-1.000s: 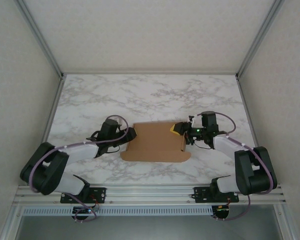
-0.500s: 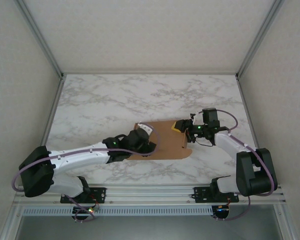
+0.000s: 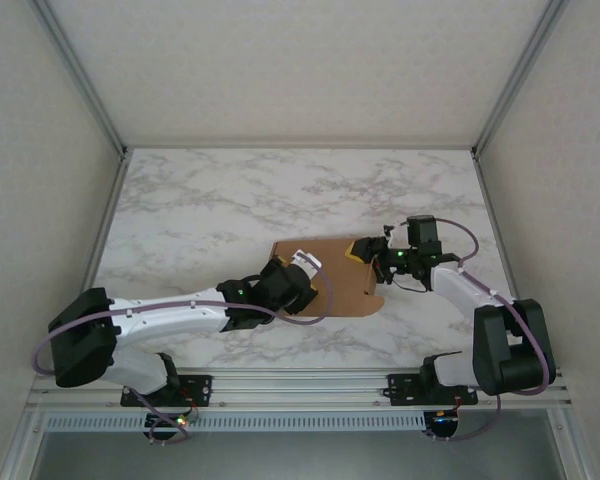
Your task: Fold the paper box
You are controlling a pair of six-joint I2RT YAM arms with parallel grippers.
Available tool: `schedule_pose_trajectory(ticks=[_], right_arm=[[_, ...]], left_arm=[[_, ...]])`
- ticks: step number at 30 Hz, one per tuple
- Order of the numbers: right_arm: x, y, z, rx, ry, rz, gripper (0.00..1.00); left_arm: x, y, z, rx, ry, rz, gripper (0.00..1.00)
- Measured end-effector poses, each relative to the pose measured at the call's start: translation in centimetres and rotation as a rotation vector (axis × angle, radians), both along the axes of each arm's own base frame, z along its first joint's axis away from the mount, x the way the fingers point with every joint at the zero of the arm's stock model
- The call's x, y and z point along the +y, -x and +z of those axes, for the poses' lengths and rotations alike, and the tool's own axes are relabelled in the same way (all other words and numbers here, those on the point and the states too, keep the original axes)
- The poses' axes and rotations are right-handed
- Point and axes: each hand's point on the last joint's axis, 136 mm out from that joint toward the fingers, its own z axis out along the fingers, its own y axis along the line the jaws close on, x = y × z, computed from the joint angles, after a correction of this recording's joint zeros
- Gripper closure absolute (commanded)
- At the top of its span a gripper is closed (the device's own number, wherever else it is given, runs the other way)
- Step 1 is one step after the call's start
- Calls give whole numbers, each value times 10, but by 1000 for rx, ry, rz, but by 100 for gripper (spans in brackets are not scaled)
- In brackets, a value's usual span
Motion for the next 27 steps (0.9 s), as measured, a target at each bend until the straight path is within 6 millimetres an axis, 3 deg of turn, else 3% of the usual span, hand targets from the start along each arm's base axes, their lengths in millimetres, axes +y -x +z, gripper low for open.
schedule_pose_trajectory(ticks=[7, 9, 12, 17, 20, 23, 27], right_arm=[[-6, -1, 5, -2, 24, -46, 63], [-11, 1, 11, -7, 40, -79, 64], [-20, 0, 30, -71, 71, -153, 64], [-37, -7, 61, -161, 146, -282, 63], [-44, -15, 75, -185, 187, -331, 63], [-49, -18, 80, -186, 221, -363, 63], [-54, -19, 77, -165, 253, -385, 63]], left_arm=[[1, -5, 8, -26, -1, 27, 22], [2, -5, 17, -27, 31, 41, 23], [-7, -5, 49, -14, 159, 75, 23], [-38, -7, 128, 19, 424, 84, 19], [-59, -6, 156, 53, 490, 62, 18], [-86, 5, 166, 111, 512, 14, 16], [-111, 27, 157, 182, 480, -37, 13]])
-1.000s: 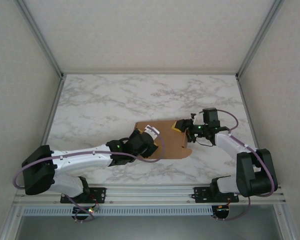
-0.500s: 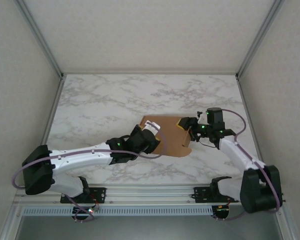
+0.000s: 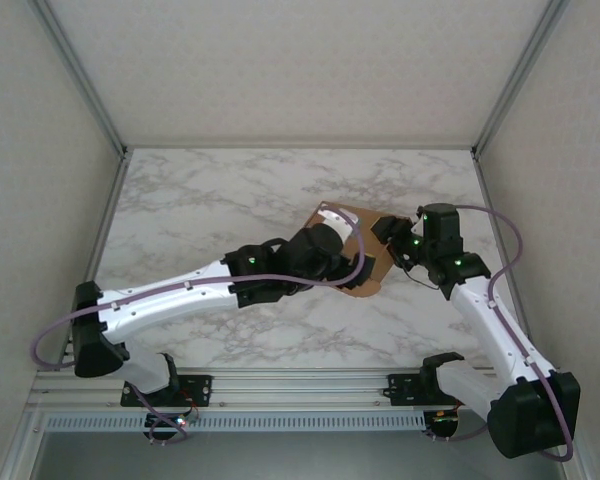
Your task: Fold the paper box
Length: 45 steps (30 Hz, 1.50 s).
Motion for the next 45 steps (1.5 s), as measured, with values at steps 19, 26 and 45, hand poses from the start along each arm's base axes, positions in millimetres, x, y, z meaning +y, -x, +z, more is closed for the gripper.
schedule_pose_trajectory(ticks=[19, 26, 45], right_arm=[[1, -8, -1, 36, 4, -10, 63], [5, -9, -3, 51, -6, 6, 63], [9, -8, -4, 77, -43, 8, 63]], left_arm=[[-18, 41, -55, 79, -219, -82, 14], [-11, 43, -10, 124, -12, -123, 17], [-10, 37, -42, 272, 24, -126, 30]])
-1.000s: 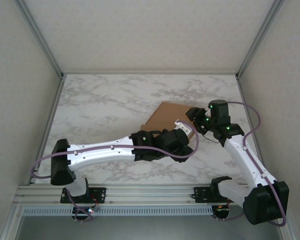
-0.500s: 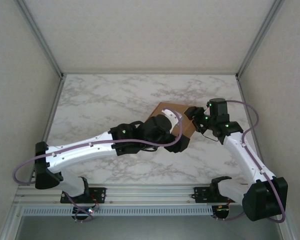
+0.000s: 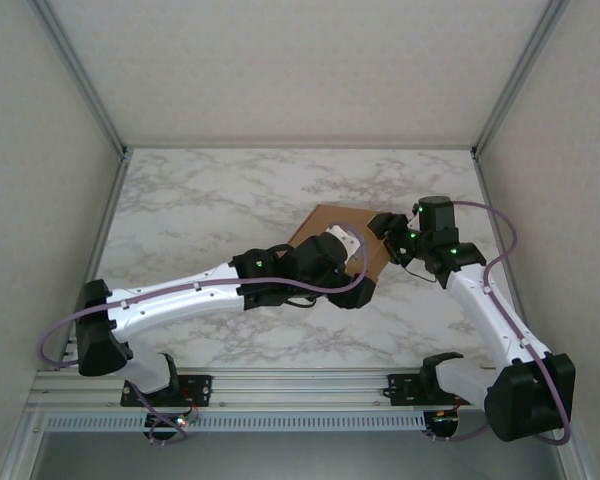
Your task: Fold the paper box
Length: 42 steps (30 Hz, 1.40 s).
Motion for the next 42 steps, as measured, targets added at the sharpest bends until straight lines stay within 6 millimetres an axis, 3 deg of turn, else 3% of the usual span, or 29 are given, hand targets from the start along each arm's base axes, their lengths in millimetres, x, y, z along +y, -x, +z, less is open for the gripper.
schedule_pose_trajectory(ticks=[6, 17, 19, 21, 25, 42], right_arm=[[0, 0, 0, 7, -9, -5, 64], [0, -2, 1, 0, -9, -15, 64], [1, -4, 4, -10, -16, -20, 64], [1, -6, 8, -21, -23, -22, 64], [4, -6, 11, -24, -32, -21, 64], [3, -12, 22, -41, -17, -61, 65]], left_arm=[[0, -2, -4, -4, -14, 9, 35], [4, -17, -27, -51, -131, 51, 53], [6, -19, -25, -68, -148, 55, 51], [6, -21, -22, -90, -167, 57, 38], [7, -28, -18, -125, -200, 78, 34], [6, -40, -7, -238, -363, 78, 48]])
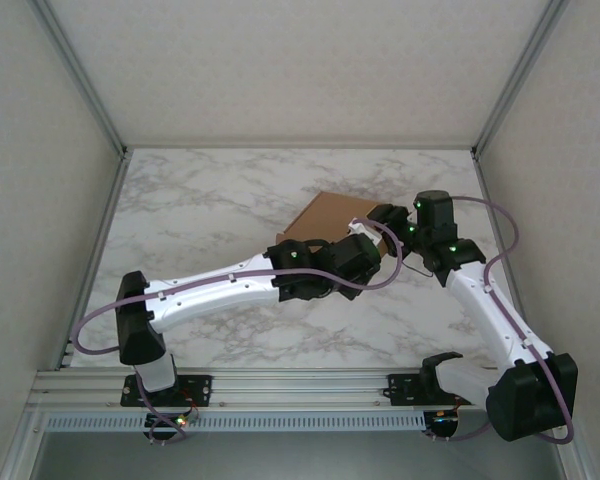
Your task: Fold the paper box
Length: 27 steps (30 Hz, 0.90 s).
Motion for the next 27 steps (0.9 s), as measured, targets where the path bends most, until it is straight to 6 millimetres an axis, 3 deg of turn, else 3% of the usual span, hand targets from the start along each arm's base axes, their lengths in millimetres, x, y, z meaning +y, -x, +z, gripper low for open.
schedule_pose_trajectory(ticks=[6, 12, 27], right_arm=[[-1, -3, 9, -18, 4, -11, 65], [-1, -5, 5, -5, 11, -12, 65], [0, -12, 10, -21, -13, -43, 65]], left_arm=[[6, -2, 7, -33, -64, -24, 48], [16, -6, 5, -64, -124, -14, 50], [25, -12, 16, -143, -215, -28, 86]])
